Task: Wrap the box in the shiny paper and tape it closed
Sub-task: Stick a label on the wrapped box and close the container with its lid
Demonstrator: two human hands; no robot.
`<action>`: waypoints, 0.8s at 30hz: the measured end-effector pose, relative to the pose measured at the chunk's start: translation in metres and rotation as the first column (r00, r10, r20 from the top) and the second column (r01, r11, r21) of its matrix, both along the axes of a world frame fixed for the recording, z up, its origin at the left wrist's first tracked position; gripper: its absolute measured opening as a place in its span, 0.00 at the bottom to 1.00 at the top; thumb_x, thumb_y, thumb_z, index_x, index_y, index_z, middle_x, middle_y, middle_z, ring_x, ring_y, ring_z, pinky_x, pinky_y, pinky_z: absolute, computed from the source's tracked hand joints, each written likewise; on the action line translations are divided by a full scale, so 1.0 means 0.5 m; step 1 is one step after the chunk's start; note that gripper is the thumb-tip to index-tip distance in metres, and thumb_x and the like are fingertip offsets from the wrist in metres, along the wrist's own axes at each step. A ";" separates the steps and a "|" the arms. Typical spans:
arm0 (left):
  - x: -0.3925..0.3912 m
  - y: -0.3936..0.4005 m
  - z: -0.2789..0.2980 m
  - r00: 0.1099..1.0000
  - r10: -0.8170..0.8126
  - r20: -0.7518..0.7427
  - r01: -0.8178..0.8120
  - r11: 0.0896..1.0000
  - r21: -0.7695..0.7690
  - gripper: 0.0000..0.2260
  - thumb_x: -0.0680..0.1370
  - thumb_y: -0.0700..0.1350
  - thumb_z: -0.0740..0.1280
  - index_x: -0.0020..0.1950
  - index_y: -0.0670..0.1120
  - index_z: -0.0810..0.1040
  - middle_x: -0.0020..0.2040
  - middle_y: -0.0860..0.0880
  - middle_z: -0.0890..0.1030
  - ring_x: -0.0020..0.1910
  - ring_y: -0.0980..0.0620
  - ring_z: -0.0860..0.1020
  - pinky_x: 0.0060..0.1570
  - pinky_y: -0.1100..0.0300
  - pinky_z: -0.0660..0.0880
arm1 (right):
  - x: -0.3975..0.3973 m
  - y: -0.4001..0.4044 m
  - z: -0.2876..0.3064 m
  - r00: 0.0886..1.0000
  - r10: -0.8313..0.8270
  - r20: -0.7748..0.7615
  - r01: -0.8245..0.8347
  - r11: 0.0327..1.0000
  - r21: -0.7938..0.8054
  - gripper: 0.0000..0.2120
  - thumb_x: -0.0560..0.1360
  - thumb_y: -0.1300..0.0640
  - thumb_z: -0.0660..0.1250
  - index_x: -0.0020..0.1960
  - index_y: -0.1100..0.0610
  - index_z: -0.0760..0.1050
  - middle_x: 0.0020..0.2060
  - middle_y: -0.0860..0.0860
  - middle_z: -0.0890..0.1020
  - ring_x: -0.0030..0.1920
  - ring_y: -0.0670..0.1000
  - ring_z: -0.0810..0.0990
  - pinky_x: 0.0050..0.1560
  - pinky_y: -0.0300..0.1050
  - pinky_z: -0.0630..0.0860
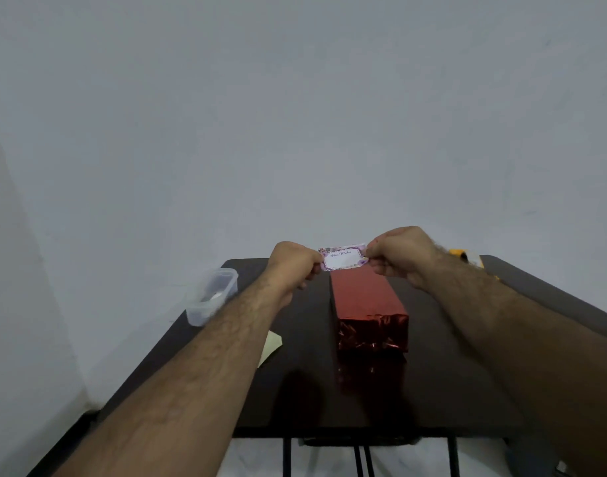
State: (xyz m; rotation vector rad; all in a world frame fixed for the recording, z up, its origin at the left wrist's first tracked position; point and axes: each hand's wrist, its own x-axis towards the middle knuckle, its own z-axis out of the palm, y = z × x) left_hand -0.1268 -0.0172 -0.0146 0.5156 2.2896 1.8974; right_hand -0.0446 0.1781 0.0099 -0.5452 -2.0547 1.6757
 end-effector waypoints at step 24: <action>-0.125 0.172 -0.042 0.969 0.031 -0.245 -0.168 0.810 -0.562 0.06 0.69 0.44 0.72 0.42 0.43 0.82 0.37 0.49 0.82 0.36 0.51 0.80 0.29 0.62 0.70 | -0.136 0.109 -0.052 0.889 -0.248 0.385 -0.029 0.808 0.589 0.08 0.63 0.59 0.79 0.41 0.61 0.86 0.29 0.52 0.84 0.27 0.51 0.80 0.32 0.41 0.78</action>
